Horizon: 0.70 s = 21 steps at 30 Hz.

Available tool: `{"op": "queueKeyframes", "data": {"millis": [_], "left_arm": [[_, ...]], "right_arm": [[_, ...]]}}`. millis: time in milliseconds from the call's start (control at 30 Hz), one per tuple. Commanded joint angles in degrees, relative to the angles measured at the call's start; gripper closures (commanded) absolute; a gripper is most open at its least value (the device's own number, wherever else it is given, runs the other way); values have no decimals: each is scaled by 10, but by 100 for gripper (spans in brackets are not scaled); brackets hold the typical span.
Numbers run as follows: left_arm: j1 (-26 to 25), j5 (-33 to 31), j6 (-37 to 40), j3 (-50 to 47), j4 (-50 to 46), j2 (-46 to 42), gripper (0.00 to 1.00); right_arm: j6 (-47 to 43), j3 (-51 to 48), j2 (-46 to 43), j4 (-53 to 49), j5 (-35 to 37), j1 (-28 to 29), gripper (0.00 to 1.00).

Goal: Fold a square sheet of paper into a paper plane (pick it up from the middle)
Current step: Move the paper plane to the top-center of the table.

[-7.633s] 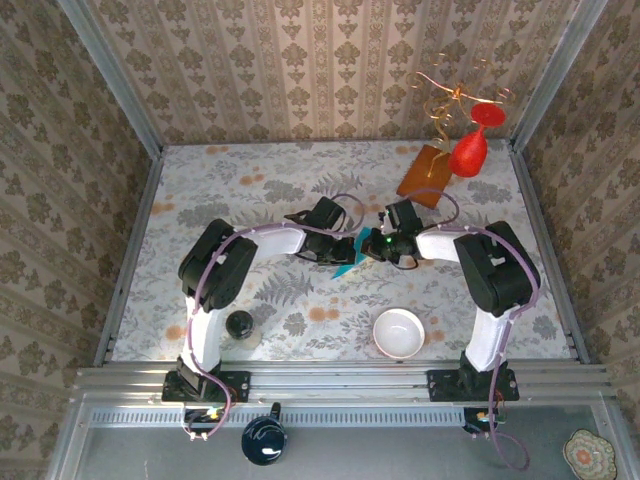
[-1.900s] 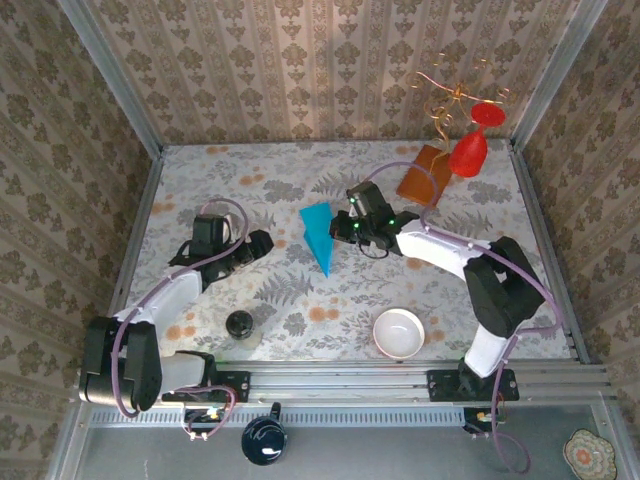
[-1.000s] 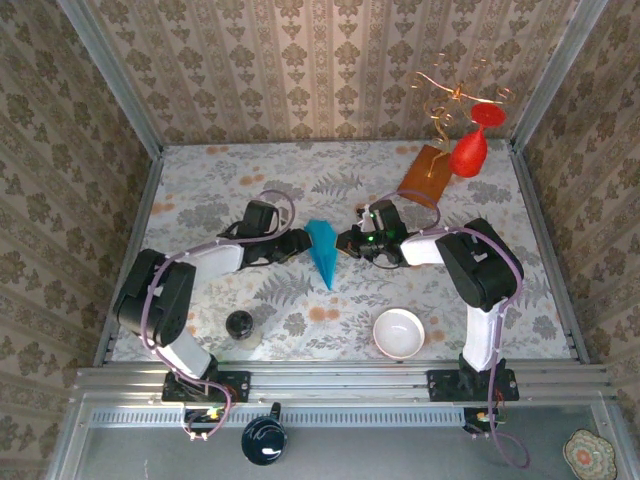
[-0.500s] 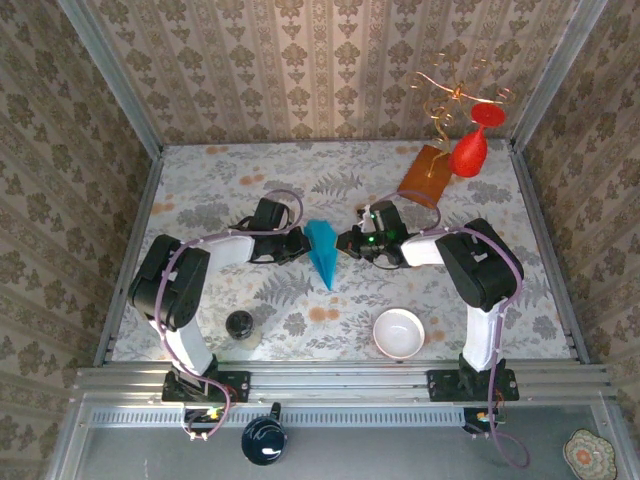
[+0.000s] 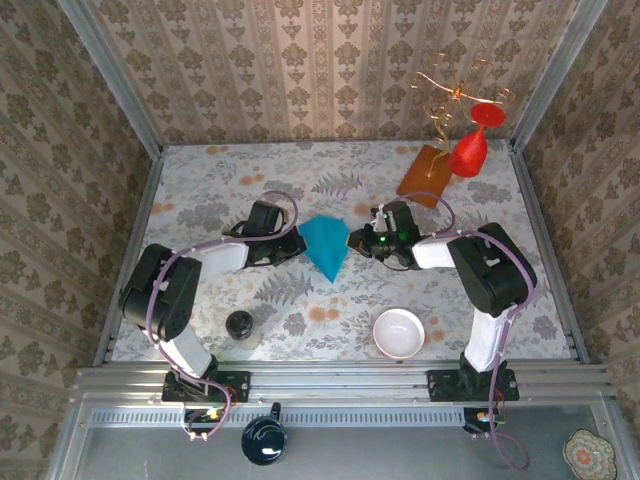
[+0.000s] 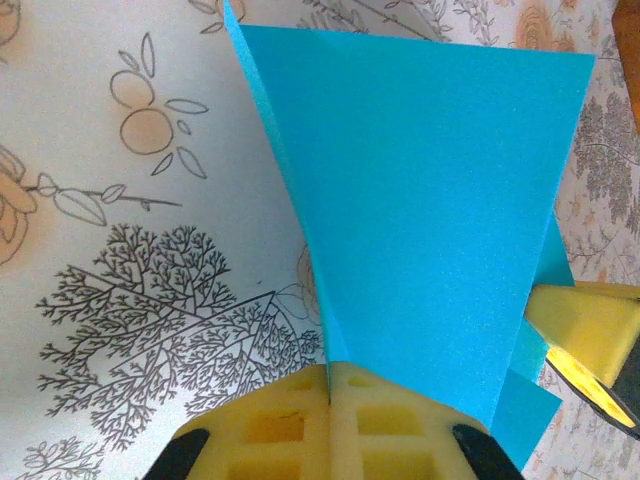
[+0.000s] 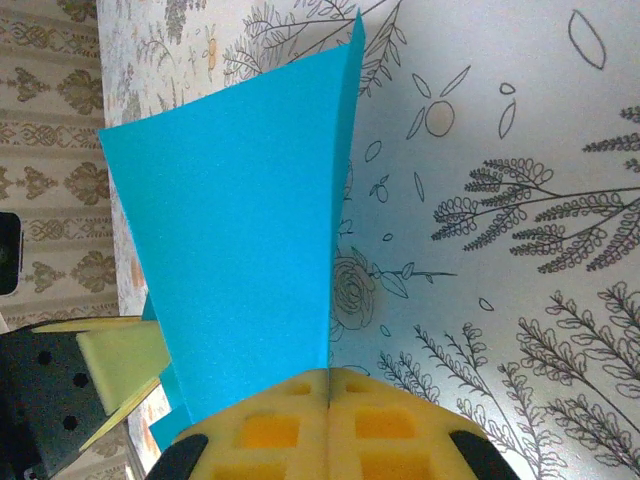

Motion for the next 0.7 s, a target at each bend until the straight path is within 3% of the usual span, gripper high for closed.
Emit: {"op": "queueKeyframes", "data": {"millis": [0,133,333,467,667], "left_arm": [[3,8,-16,-11,28,11,100],[2,19,-14,-8,35,26,100],[1,30,-10,-1,34,26,100],[-1,31,-7,2,28,23,100],[-1,34,-11,4,29,20,100]], "right_arm": [[8,-7,7,17,6,1,97],[-2,2,7,-10,5,1,91],[-60,19,-59,-112,33,3,66],[-118,38,-112,-214,96,21,62],[-141,63,-119,-295,162,87,57]]}}
